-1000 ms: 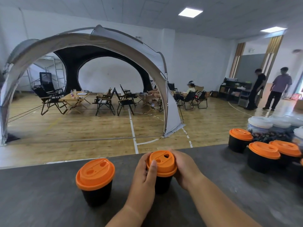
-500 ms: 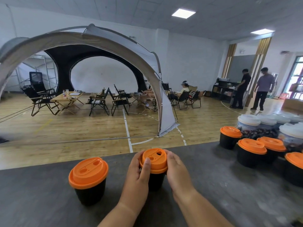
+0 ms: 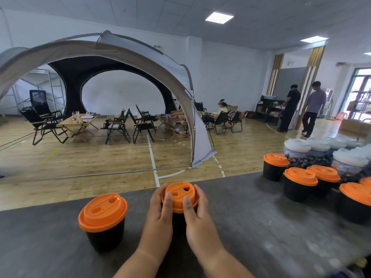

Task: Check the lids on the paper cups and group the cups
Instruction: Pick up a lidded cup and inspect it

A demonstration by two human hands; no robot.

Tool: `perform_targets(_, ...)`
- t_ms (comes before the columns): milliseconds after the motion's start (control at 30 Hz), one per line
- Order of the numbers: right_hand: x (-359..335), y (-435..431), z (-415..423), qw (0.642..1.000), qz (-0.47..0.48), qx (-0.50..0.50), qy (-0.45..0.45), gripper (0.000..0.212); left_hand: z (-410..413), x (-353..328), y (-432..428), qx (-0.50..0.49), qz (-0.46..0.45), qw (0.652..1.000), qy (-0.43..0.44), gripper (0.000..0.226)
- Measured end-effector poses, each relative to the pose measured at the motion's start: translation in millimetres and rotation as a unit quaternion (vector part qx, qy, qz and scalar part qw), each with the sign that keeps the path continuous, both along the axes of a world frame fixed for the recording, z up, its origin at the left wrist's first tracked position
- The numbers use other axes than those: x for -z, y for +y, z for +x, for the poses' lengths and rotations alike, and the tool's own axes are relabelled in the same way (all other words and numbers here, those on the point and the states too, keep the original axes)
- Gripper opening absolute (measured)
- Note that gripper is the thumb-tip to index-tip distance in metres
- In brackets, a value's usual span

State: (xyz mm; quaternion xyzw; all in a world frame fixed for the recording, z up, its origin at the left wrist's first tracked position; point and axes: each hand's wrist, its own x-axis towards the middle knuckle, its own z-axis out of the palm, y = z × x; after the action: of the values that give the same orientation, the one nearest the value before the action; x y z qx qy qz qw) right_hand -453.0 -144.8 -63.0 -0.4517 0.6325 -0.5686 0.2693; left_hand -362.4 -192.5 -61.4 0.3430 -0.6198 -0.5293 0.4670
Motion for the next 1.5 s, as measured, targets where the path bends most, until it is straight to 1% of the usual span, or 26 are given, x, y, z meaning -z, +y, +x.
perform_targets(100, -4.7, -0.3, -5.7, 0.999, -0.001, -0.019, -0.029, 0.066, -0.7, -0.8, -1.5, -0.002, 0.020, 1.000, 0.001, 0.044)
perform_targets(167, -6.6, -1.9, -10.5, 0.999, 0.004, -0.016, -0.048, 0.068, 0.2, -0.4, -2.6, -0.022, 0.027, 0.999, 0.009, 0.040)
perform_targets(267, -6.6, -1.5, -10.8, 1.000, 0.023, 0.012, -0.010, 0.068, 2.9, 0.6, -5.7, -0.088, 0.034, 0.995, 0.022, 0.045)
perform_targets(300, -6.7, -0.2, -8.7, 1.000, 0.023, 0.020, 0.006, 0.065, 4.3, 0.1, -4.9, -0.090, 0.047, 0.994, 0.035, 0.047)
perform_targets(400, -5.2, 1.6, -4.3, 0.998, 0.020, 0.037, 0.039, 0.064, 4.1, -2.9, 3.3, -0.019, 0.115, 0.987, 0.109, 0.052)
perform_targets(433, -4.8, 1.0, -4.3, 0.998, 0.015, 0.039, 0.037, 0.064, 3.3, -3.4, 5.9, -0.001, 0.117, 0.987, 0.112, 0.055)
perform_targets(533, -3.6, -0.4, -4.3, 0.999, 0.004, 0.040, 0.028, 0.064, -0.1, -2.9, 7.8, -0.004, 0.080, 0.996, 0.051, 0.056)
perform_targets(633, -3.3, -0.7, -3.8, 0.999, 0.004, 0.043, 0.028, 0.061, -1.4, -3.0, 7.8, -0.017, 0.052, 0.998, 0.034, 0.058)
perform_targets(700, -2.0, -2.0, -4.4, 0.999, 0.006, 0.040, 0.032, 0.060, -1.0, -3.5, 7.8, -0.016, 0.058, 0.997, 0.038, 0.062)
perform_targets(767, -0.7, -3.4, -5.7, 0.999, 0.012, 0.032, 0.035, 0.060, -0.3, -2.5, 3.3, -0.013, 0.105, 0.991, 0.082, 0.060)
perform_targets(800, 0.1, -4.1, -6.9, 0.999, 0.014, 0.028, 0.034, 0.062, 0.4, -1.0, 0.6, -0.011, 0.120, 0.988, 0.094, 0.055)
perform_targets(867, 0.4, -5.1, -9.8, 0.999, 0.016, 0.016, 0.031, 0.069, 2.3, 0.7, -4.2, -0.026, 0.102, 0.993, 0.057, 0.032)
perform_targets(900, -0.4, -5.4, -11.5, 0.999, 0.018, 0.009, 0.027, 0.072, 2.0, 2.0, -6.0, -0.036, 0.097, 0.993, 0.052, 0.027)
perform_targets(933, -1.4, -5.8, -13.5, 1.000, 0.020, 0.002, 0.020, 0.071, 2.1, 1.7, -6.5, -0.030, 0.104, 0.992, 0.060, 0.026)
perform_targets(1033, -8.2, -8.0, -21.0, 0.999, 0.036, -0.027, 0.001, 0.050, 3.1, -2.1, -6.8, -0.031, 0.124, 0.990, 0.056, 0.033)
perform_targets(1067, -11.0, -8.3, -23.4, 0.998, 0.045, -0.037, 0.006, 0.047, 3.5, -3.7, -7.3, -0.037, 0.122, 0.991, 0.051, 0.034)
perform_targets(1167, -17.0, -9.8, -30.9, 0.996, 0.062, -0.049, 0.029, 0.044, 4.6, -3.9, -10.0, -0.035, 0.131, 0.989, 0.054, 0.025)
perform_targets(1233, -21.0, -9.4, -34.6, 0.995, 0.069, -0.060, 0.028, 0.043, 4.0, -5.6, -8.6, -0.016, 0.134, 0.990, 0.051, 0.025)
perform_targets(1300, -24.4, -9.4, -38.0, 0.994, 0.080, -0.072, 0.026, 0.043, 2.3, -6.7, -6.6, 0.000, 0.131, 0.990, 0.046, 0.027)
perform_targets(1367, -26.1, -9.3, -38.1, 0.994, 0.081, -0.064, 0.023, 0.047, 1.5, -7.0, -5.3, 0.001, 0.112, 0.993, 0.045, 0.028)
perform_targets(1467, -20.9, -3.7, -30.2, 0.999, 0.032, 0.006, -0.030, 0.062, -0.1, -5.1, -1.2, -0.011, 0.084, 0.996, 0.040, 0.027)
perform_targets(1500, -19.2, -0.5, -25.3, 0.999, 0.016, 0.019, -0.047, 0.064, -0.6, -3.2, 0.2, -0.010, 0.074, 0.997, 0.030, 0.027)
